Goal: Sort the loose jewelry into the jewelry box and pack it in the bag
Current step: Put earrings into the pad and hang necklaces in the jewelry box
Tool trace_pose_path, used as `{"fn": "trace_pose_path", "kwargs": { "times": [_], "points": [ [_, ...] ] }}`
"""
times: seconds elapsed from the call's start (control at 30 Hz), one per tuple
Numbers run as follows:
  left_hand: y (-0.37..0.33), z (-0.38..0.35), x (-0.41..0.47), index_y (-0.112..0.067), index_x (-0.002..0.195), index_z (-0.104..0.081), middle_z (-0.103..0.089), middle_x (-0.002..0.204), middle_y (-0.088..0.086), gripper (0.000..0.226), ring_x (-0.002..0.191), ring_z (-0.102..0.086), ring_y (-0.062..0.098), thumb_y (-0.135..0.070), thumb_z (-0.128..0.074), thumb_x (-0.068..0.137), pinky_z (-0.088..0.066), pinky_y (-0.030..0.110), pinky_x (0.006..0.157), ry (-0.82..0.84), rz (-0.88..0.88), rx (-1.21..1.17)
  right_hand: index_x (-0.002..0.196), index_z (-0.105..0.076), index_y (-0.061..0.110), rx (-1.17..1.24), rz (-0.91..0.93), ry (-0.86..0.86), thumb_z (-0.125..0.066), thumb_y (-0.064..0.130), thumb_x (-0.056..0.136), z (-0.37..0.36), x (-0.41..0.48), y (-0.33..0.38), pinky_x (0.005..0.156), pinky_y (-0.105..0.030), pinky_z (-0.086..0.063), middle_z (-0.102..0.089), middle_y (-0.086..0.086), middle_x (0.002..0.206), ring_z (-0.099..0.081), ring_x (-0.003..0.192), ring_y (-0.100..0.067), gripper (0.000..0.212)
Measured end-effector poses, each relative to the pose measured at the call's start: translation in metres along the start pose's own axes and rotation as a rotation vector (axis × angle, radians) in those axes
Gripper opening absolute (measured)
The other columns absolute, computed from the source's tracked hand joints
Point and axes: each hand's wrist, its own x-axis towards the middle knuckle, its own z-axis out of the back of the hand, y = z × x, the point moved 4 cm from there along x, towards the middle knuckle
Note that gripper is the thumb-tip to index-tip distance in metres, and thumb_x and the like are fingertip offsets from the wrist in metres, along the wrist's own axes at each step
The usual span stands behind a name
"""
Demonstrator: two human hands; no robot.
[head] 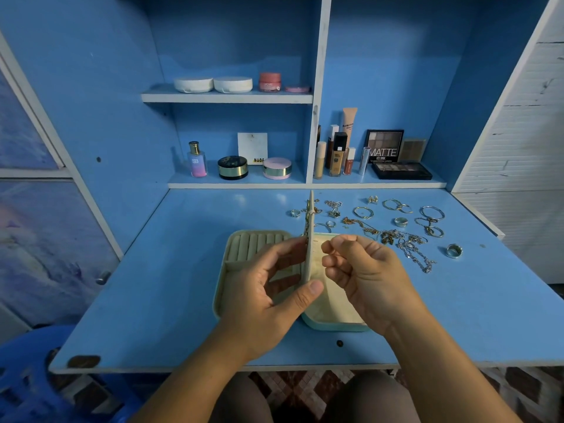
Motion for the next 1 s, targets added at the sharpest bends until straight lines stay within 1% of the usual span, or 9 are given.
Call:
{"fn": "trace_pose_path", "kwargs": {
  "times": [0.07,0.17,0.2,0.27,0.5,0.6,0.73,0.87,1.0],
  "points": [
    [-0.001,0.000,0.000,-0.026,0.126,-0.058,-0.068,0.121,-0.008,0.051,0.116,-0.063,0.013,-0.036,-0.074,0.078,-0.055,0.032,0.091,0.002,-0.002,-0.009,0.075,-0.063,0.006,-0.182,0.052,0.020,-0.055,0.006,0.092,0.004,0.001,0.002,0.055,-0.016,-0.051,-0.065,-0.001,0.068,-0.061,0.060,-0.008,0.018],
    [-0.001,0.000,0.000,-0.027,0.125,-0.058,-0.068,0.121,-0.009,0.050,0.116,-0.063,0.011,-0.035,-0.074,0.077,-0.054,0.029,0.092,-0.005,-0.008,-0.007,0.078,-0.066,0.019,-1.215,0.402,-0.083,-0.067,0.019,0.084,0.025,0.012,0.007,0.070,-0.017,-0.045,-0.060,0.010,0.085,-0.053,0.085,-0.006,0.007],
    [-0.001,0.000,0.000,-0.027,0.124,-0.059,-0.068,0.121,-0.009,0.050,0.116,-0.063,0.010,-0.035,-0.074,0.077,-0.054,0.028,0.092,-0.008,-0.008,-0.007,0.079,-0.068,0.020,-1.457,0.503,-0.109,-0.069,0.023,0.082,0.030,0.015,0.006,0.076,-0.025,-0.042,-0.058,0.008,0.094,-0.048,0.094,-0.012,0.004],
    [-0.001,0.000,0.000,-0.028,0.124,-0.058,-0.068,0.120,-0.011,0.050,0.116,-0.062,0.009,-0.036,-0.074,0.077,-0.054,0.026,0.092,-0.012,-0.012,-0.004,0.084,-0.071,0.020,-1.680,0.459,-0.112,-0.067,0.030,0.083,0.035,0.019,0.003,0.084,-0.034,-0.034,-0.056,0.003,0.109,-0.042,0.106,-0.022,0.010],
    [-0.001,0.000,0.000,-0.027,0.124,-0.058,-0.068,0.121,-0.010,0.051,0.116,-0.062,0.010,-0.037,-0.074,0.077,-0.054,0.033,0.093,-0.010,-0.008,0.005,0.101,-0.071,0.035,-1.831,0.251,0.014,-0.058,0.038,0.090,0.035,0.017,0.011,0.101,-0.035,-0.024,-0.041,0.013,0.128,-0.027,0.124,-0.016,0.018],
    [-0.001,0.000,0.000,-0.027,0.124,-0.058,-0.068,0.121,-0.009,0.051,0.116,-0.062,0.012,-0.037,-0.074,0.077,-0.054,0.036,0.094,-0.012,-0.007,0.005,0.096,-0.074,0.030,-1.750,0.272,0.008,-0.065,0.030,0.087,0.037,0.017,0.009,0.099,-0.037,-0.028,-0.047,0.008,0.122,-0.032,0.120,-0.020,0.013],
    [0.000,0.000,0.000,-0.026,0.125,-0.058,-0.068,0.121,-0.008,0.052,0.117,-0.062,0.013,-0.037,-0.074,0.077,-0.054,0.037,0.094,-0.014,-0.004,0.003,0.086,-0.075,0.019,-1.580,0.400,-0.075,-0.071,0.015,0.083,0.047,0.016,0.014,0.092,-0.047,-0.040,-0.051,0.004,0.101,-0.043,0.106,-0.026,0.007],
    [0.001,0.000,0.000,-0.027,0.125,-0.059,-0.067,0.121,-0.008,0.052,0.117,-0.062,0.013,-0.038,-0.075,0.077,-0.054,0.041,0.095,-0.015,-0.002,0.011,0.096,-0.073,0.022,-1.630,0.388,-0.089,-0.066,0.021,0.087,0.054,0.019,0.022,0.097,-0.037,-0.035,-0.046,0.007,0.103,-0.040,0.110,-0.022,0.012],
    [0.001,0.001,0.000,-0.028,0.125,-0.059,-0.067,0.121,-0.009,0.052,0.118,-0.062,0.013,-0.039,-0.075,0.077,-0.053,0.042,0.095,-0.028,-0.013,0.031,0.096,-0.073,0.022,-1.676,0.366,0.043,-0.066,0.024,0.086,0.048,0.019,0.017,0.095,-0.039,-0.037,-0.045,0.006,0.101,-0.041,0.107,-0.022,0.012]
  ]
}}
